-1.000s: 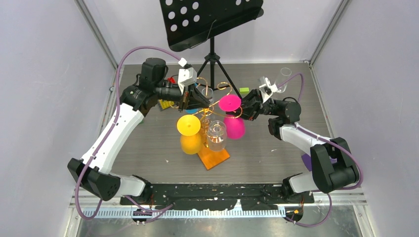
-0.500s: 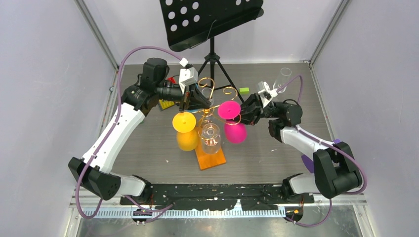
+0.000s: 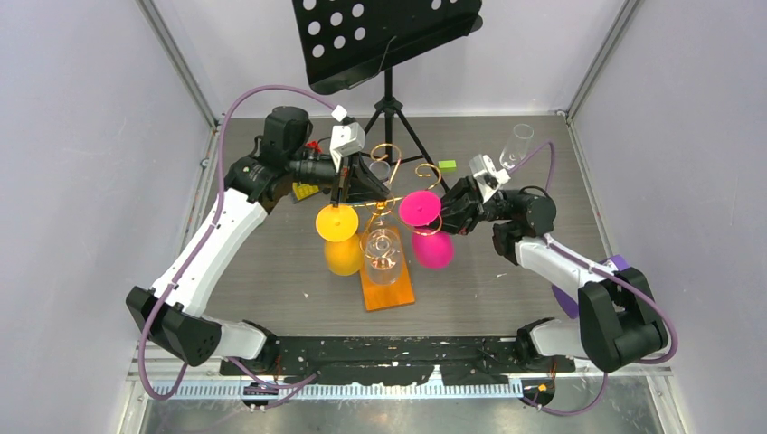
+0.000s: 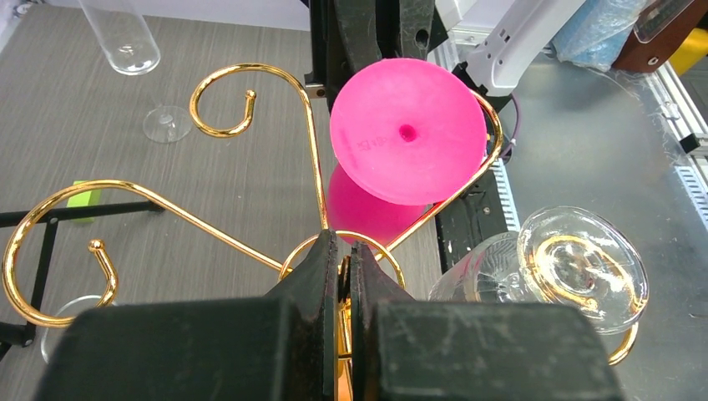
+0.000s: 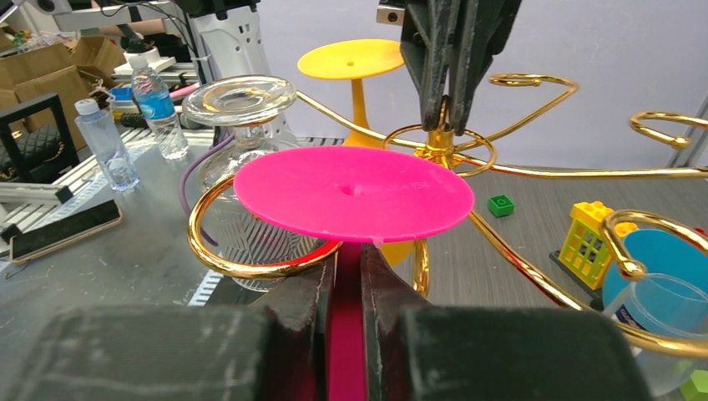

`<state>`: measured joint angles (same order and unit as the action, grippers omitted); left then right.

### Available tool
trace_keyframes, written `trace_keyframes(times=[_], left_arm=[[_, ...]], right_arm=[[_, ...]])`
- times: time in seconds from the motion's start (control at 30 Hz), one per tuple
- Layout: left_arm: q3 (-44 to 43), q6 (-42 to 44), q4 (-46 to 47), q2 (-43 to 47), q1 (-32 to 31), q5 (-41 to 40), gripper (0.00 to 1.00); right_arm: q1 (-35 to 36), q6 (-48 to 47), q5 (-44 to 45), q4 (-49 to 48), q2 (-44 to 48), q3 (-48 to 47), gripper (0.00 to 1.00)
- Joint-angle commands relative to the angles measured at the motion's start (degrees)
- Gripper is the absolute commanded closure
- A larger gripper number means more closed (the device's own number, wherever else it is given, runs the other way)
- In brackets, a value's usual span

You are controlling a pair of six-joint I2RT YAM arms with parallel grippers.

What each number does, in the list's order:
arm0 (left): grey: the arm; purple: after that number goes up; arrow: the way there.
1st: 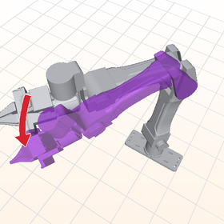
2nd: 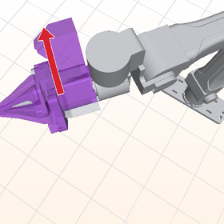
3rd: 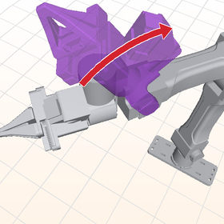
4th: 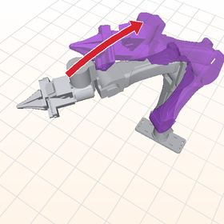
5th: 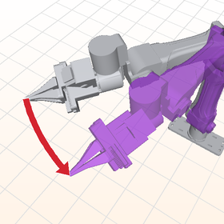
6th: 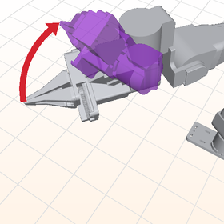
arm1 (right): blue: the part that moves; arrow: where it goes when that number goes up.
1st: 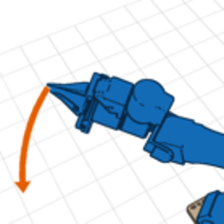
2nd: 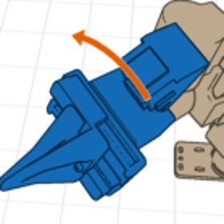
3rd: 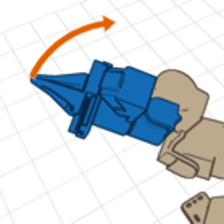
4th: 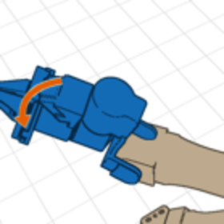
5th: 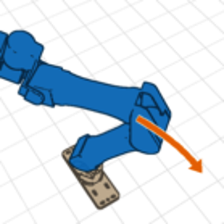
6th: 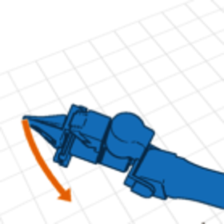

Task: Place the wine glass upside down on the wine glass rack

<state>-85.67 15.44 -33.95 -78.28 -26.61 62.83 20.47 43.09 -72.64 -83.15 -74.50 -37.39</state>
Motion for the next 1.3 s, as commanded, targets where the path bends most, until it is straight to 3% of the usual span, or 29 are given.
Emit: trace_keyframes(times=[0.0,0.5,1.27], left_arm=[[0.1,0.0,1.6,-2.0,1.4,-6.2,1.0],[-0.4,-0.2,1.5,-2.8,1.4,-6.5,1.0],[-0.4,0.8,0.8,-3.1,1.5,-7.0,1.0]], right_arm=[[3.1,2.3,-5.7,-9.4,2.2,-1.8,0.95],[4.9,3.4,-8.3,-9.5,4.2,-1.3,0.95],[1.3,2.4,-1.7,-9.5,11.1,6.4,0.95]])
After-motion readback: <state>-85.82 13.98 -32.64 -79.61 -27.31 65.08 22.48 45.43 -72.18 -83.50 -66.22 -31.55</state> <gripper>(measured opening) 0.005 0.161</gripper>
